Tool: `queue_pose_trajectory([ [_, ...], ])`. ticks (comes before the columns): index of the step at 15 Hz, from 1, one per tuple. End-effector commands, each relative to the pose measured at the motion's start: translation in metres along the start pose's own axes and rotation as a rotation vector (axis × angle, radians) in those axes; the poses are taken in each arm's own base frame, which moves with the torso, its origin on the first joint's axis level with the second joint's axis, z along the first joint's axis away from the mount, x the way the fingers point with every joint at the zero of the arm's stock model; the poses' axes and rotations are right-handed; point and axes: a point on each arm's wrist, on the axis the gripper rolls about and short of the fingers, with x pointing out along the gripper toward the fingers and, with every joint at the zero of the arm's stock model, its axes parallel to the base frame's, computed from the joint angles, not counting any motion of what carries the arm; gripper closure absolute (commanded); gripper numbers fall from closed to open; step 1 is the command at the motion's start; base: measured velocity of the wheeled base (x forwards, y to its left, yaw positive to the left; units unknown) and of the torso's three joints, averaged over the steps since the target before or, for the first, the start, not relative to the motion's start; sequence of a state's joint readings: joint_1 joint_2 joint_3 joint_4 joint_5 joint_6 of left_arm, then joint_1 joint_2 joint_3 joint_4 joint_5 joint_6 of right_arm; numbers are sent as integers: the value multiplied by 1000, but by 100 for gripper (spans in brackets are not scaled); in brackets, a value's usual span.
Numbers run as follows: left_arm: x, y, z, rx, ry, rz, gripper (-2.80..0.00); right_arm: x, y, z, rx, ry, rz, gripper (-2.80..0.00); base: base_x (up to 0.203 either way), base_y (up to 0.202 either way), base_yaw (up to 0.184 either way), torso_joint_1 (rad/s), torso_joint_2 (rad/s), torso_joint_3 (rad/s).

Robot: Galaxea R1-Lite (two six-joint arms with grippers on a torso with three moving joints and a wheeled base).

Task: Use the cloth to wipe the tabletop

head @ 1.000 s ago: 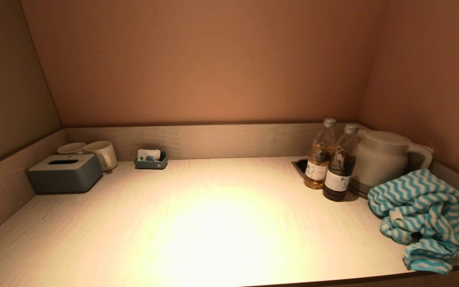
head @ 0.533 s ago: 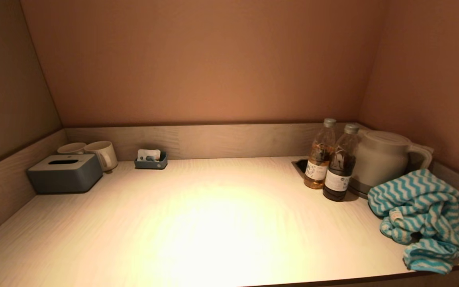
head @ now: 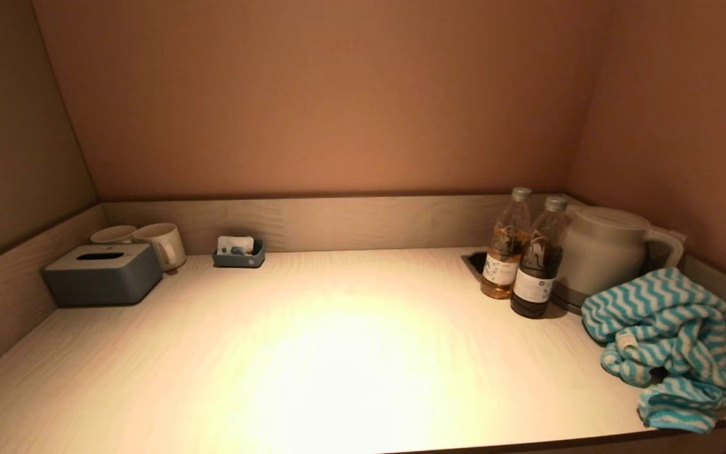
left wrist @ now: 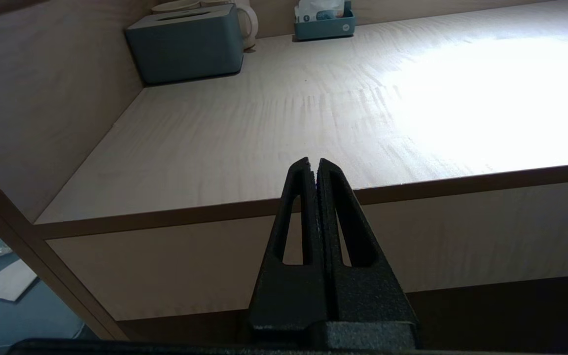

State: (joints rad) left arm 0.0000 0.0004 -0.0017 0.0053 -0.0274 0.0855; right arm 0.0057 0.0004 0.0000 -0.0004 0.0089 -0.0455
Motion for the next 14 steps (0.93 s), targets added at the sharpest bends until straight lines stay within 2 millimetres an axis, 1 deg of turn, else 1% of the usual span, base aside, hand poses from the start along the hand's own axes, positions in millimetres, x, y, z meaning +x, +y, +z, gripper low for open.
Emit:
queue_pose_trajectory([
  [1,0,0,0,0,-1,0,0,0,0,0,-1,-2,1,0,0,0,0,58,-109,-66],
  [4,0,0,0,0,-1,0,0,0,0,0,-2,-2,1,0,0,0,0,166,-386,-221],
  [10,0,0,0,0,-1,0,0,0,0,0,-1,-2,1,0,0,0,0,227,-516,-281],
  [14,0,0,0,0,-1,0,0,0,0,1,-1,-3,1,0,0,0,0,61,-119,-62],
])
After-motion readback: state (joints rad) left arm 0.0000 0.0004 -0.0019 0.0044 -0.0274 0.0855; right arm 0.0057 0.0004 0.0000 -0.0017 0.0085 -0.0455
